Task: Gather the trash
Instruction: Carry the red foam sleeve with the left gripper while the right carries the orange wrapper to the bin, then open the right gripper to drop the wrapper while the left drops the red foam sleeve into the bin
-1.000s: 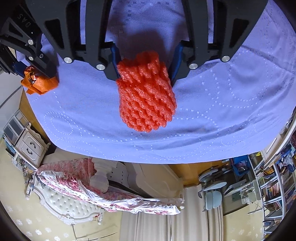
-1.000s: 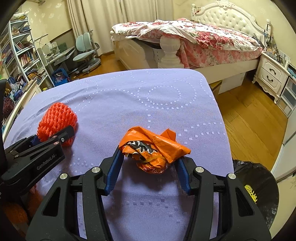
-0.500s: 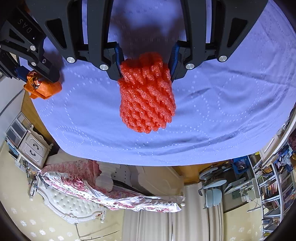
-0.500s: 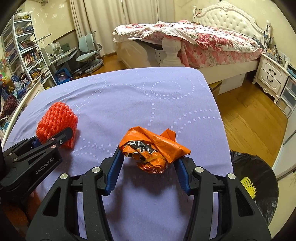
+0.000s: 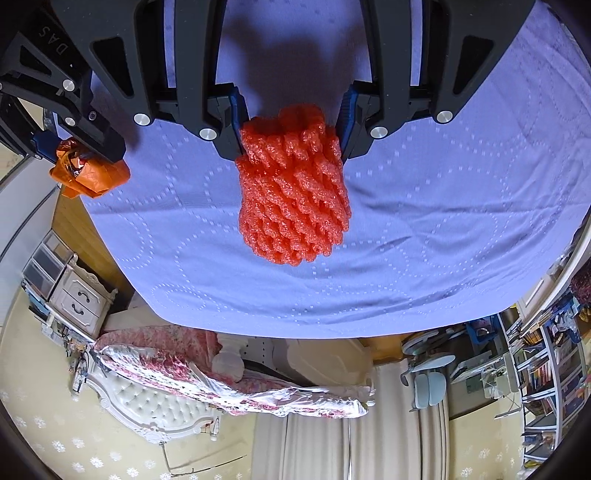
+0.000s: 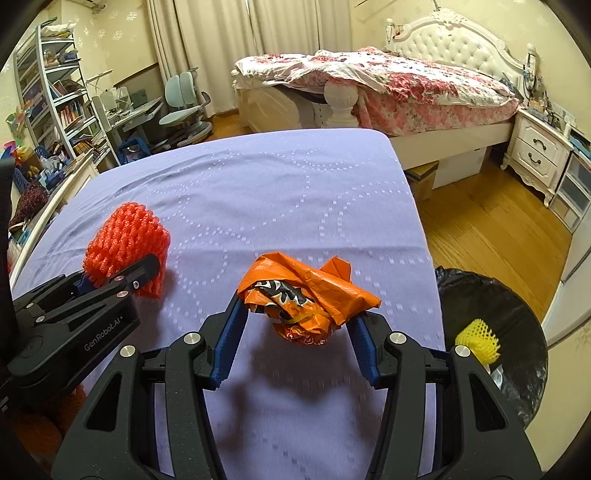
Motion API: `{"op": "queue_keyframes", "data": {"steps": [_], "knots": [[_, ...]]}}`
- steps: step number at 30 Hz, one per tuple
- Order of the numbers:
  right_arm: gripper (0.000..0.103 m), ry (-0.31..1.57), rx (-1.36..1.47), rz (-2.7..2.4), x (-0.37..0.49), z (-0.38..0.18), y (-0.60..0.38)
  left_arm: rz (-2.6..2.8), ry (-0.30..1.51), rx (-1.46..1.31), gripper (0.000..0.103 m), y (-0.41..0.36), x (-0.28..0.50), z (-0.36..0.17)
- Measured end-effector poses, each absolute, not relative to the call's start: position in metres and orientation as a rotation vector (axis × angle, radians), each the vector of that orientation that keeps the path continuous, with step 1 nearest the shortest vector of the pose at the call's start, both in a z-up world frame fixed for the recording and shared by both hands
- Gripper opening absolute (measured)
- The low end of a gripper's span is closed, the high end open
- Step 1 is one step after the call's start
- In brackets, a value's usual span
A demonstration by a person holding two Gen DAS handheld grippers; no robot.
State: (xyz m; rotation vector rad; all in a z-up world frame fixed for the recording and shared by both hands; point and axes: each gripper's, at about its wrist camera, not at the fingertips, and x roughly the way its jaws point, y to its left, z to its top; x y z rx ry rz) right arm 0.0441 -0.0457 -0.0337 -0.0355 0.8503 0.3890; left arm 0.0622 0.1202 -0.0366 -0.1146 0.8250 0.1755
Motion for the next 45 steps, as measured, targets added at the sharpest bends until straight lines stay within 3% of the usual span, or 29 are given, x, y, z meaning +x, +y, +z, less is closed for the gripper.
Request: {"op": "queue_keyframes", "data": {"steps": [22,45], "knots": [[0.052,0.808,0.005,0.288,-0.014,-0.029,-0.119,0.084,0.788,-0.076,0.04,0.057,0.019,-0.035],[0.052,0.783,0.088,0.058,-0.011,-0.036,-0.218,-0.108,0.765,0.019,0.04,-0.04,0.034,-0.032]]}}
